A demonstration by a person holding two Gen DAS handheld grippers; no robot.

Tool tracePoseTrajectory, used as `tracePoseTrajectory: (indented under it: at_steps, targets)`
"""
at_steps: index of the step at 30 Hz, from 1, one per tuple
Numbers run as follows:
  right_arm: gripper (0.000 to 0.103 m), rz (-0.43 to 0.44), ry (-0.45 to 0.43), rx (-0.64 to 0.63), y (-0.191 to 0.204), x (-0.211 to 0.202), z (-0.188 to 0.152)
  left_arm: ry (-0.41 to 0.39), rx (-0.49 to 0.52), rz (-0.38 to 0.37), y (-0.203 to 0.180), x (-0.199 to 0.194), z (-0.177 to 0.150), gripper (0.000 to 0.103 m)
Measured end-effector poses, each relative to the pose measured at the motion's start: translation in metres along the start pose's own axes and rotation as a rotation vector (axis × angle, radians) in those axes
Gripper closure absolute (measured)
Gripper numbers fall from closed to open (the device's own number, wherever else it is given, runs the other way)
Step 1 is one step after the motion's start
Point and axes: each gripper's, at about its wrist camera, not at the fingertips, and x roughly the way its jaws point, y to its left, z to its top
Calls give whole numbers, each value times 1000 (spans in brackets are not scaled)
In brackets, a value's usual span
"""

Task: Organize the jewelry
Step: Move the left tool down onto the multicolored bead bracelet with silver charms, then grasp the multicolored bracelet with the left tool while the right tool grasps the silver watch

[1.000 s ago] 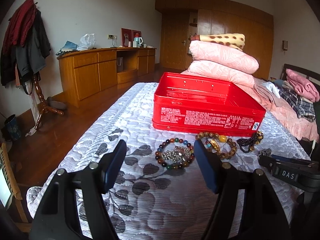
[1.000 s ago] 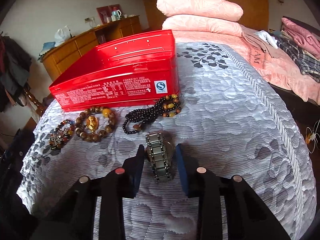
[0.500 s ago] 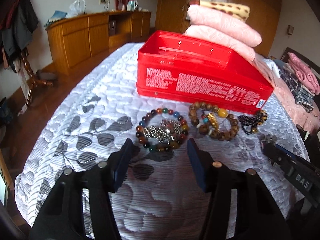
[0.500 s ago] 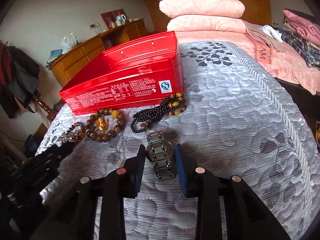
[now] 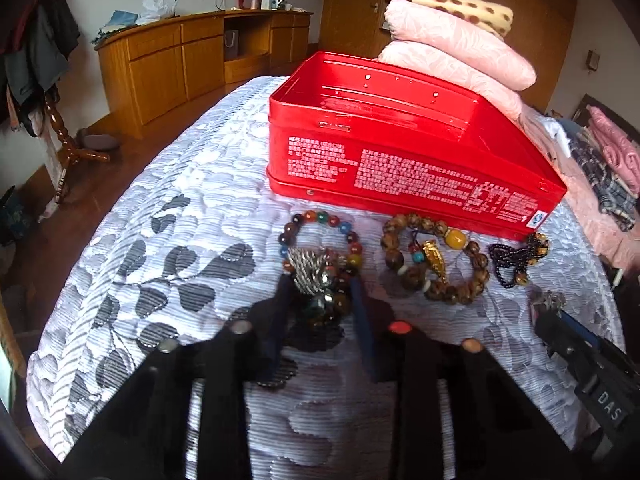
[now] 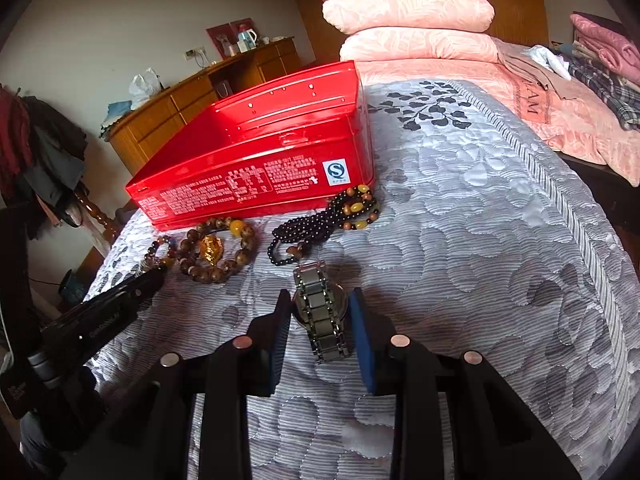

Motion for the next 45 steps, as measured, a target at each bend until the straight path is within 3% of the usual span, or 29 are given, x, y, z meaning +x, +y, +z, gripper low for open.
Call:
tracePoseTrajectory:
  at_steps: [4,6,22,26,29,31,33,35,43,45]
  targets:
    - [73,-5,1,-4,1,1,0,-21,-20,-46,6,-6,-2,82]
    - [73,-4,2,-3,1,1,0,-46,-23,-62,8,-12,-4,92]
    - [73,-26,6,-18,4,2,0,-104,-48,-157,32,-53,-24,93]
    - [73,-22,9,-13,5,3,0,-79,-44,-159,33,-47,-28,92]
    - [73,-25,9,-16,5,3,0,-37,-42,-152,33,-39,-34,88]
    - [73,-22,9,-12,5,3,0,-33,-37,-156,34,-40,-37,78]
    - [73,-23,10,-13,5,3,0,-44,-32,-158,33,-44,-38,60]
    - [73,-27,9,-16,5,3,0,-77,-20,-133,32,-52,-37,56]
    - [73,-25,9,-14,5,3,0,-99,-4,-141,23,-48,-23,59]
    - [73,-24,9,-13,5,2,0,-96,6,-145,18,-45,-21,73]
